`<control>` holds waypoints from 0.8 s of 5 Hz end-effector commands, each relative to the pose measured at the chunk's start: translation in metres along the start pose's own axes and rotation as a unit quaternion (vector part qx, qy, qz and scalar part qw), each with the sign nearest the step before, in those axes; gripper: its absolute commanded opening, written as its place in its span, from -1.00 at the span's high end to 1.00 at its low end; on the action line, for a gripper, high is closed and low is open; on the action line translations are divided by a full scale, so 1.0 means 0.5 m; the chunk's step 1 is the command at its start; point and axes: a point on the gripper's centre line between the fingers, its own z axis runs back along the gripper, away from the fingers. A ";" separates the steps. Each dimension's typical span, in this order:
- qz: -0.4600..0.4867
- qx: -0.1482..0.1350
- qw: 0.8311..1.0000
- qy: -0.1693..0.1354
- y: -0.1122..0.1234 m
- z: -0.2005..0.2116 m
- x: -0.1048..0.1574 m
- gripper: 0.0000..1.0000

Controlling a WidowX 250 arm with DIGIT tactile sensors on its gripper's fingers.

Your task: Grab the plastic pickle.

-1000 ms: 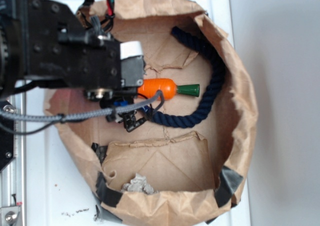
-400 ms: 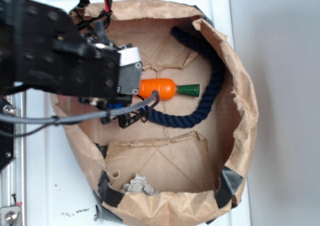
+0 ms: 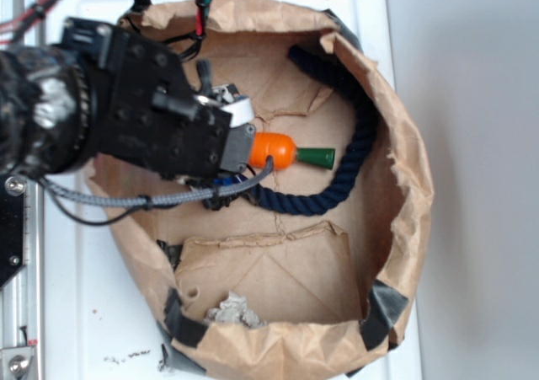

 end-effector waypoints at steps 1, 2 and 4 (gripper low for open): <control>0.021 -0.009 1.000 -0.008 -0.007 0.004 -0.013 -1.00; 0.026 -0.017 0.999 -0.007 -0.007 0.013 -0.014 0.35; 0.031 -0.032 0.999 -0.012 0.001 0.034 -0.009 1.00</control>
